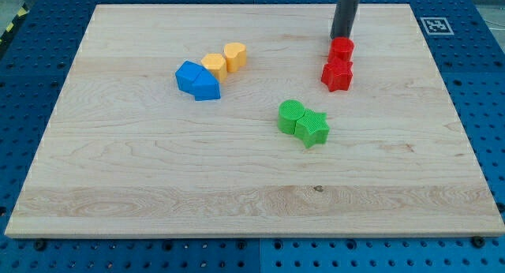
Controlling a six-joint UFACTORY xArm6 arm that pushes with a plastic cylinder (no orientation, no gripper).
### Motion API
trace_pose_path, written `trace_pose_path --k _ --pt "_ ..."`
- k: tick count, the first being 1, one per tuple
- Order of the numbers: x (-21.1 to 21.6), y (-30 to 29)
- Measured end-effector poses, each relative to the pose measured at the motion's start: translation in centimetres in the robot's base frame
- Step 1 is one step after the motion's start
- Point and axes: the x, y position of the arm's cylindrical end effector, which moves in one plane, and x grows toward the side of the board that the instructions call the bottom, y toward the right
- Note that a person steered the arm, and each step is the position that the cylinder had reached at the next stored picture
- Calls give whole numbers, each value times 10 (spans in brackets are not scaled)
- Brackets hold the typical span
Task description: Push the red circle into the red star
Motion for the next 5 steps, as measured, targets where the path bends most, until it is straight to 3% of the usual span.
trace_pose_path --k 5 --pt "21 -10"
